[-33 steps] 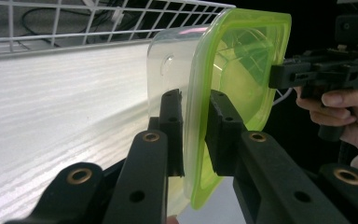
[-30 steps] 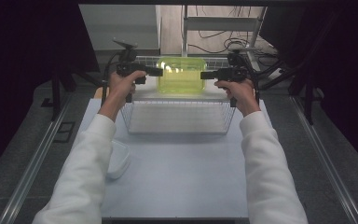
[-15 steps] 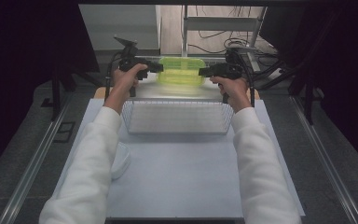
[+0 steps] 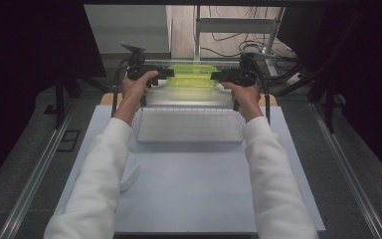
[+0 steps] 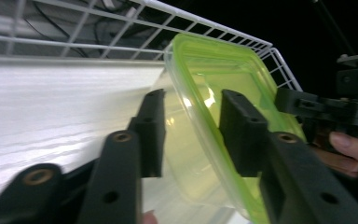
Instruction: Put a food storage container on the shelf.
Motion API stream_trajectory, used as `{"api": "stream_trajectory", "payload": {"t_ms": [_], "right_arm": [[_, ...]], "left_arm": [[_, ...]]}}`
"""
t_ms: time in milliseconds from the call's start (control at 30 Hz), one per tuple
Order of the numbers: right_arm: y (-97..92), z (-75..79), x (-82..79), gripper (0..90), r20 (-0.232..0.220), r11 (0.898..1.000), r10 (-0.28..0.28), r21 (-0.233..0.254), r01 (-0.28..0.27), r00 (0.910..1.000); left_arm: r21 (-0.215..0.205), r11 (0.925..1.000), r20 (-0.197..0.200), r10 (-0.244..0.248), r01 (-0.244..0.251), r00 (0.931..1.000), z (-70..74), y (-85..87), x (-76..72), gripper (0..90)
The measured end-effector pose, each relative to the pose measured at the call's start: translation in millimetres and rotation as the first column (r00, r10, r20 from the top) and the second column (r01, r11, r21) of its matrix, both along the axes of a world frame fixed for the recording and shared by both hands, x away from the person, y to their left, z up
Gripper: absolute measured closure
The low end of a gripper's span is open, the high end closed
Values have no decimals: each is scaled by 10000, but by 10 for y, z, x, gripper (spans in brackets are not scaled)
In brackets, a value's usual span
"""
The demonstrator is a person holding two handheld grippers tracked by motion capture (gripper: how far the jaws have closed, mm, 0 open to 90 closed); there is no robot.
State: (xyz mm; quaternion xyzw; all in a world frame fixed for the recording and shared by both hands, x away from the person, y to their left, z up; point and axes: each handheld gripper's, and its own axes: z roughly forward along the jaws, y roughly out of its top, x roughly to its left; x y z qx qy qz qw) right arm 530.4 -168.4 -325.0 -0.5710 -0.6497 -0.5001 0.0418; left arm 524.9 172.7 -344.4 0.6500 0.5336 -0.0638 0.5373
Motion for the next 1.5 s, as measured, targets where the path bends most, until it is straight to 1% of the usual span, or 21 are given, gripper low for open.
{"api": "stream_trajectory", "payload": {"t_ms": [67,100,133,167,233,300,433,533,633,733,867,1000,1067,1133,1200,1267,1300,1333,1400,1433,1500], "right_arm": [[0,5,-34,542,293,9999,-53,-133,57,9996],[1,21,-55,508,353,9997,-161,-171,167,9992],[2,47,-82,474,508,9994,-276,-182,285,9983],[6,72,-108,455,619,9993,-318,-165,329,9976],[23,124,-162,414,829,9991,-351,-217,370,9959],[37,177,-225,385,1226,9980,-375,-461,434,9917],[27,268,-356,365,1957,9932,235,-1163,-6,9804],[-3,313,-457,339,2239,9812,918,-1865,-498,9703],[-55,336,-561,325,2387,9643,1473,-2505,-857,9599],[-130,350,-670,322,2462,9541,1924,-2733,-1224,9499],[-209,318,-840,318,2437,9406,2417,-2968,-1651,9392],[-263,225,-1014,318,2304,9251,2945,-3122,-2162,9275],[-277,164,-1104,323,2054,9112,3217,-3324,-2433,9243],[-284,95,-1203,324,1783,8932,3547,-3548,-2762,9178],[-299,22,-1309,323,1715,8796,3733,-3780,-2890,9117],[-329,-56,-1416,326,1702,8706,3857,-3926,-2966,9068],[-347,-97,-1465,327,1684,8652,3928,-4008,-3013,9041],[-364,-140,-1516,331,1695,8640,3947,-4029,-3020,9031],[-396,-234,-1610,332,1602,8619,3996,-4011,-3104,9026],[-412,-282,-1656,334,1604,8583,4036,-4073,-3120,9008],[-439,-376,-1736,333,1623,8576,4114,-4022,-3206,8969]], "left_arm": [[252,9996,371,133,-142,9992,20,-3,-41,496],[338,9990,677,279,-302,9973,43,0,-73,466],[338,9990,677,279,-302,9973,43,0,-73,442],[385,9981,1036,438,-480,9937,88,12,-124,427],[501,9972,1405,474,-549,9889,147,26,-193,395],[627,9962,1758,483,-602,9832,202,47,-275,371],[1043,9937,2319,165,-418,9726,282,99,-453,360],[1203,9926,2584,-154,-163,9659,308,148,-603,359],[1838,9830,2766,-509,-9,9596,322,182,-780,359],[2076,9781,2861,-717,112,9555,327,216,-942,358],[2385,9710,3100,-898,141,9465,288,248,-1207,363],[2869,9571,2978,-1289,401,9459,159,239,-1418,366],[3015,9519,2861,-1448,545,9472,100,235,-1514,365],[3240,9433,2619,-1625,720,9513,44,223,-1609,365],[3369,9367,2371,-1824,954,9542,-27,210,-1705,366],[3632,9258,2239,-1957,1046,9548,-105,190,-1810,365],[3827,9181,2192,-1985,1029,9553,-143,176,-1865,365],[3968,9121,2161,-2018,1030,9553,-182,170,-1918,365],[4042,9081,2097,-2082,1092,9554,-262,171,-2019,363],[4008,9097,2103,-2068,1087,9555,-304,177,-2069,362],[3996,9101,2118,-2080,1096,9549,-411,189,-2161,358]]}}
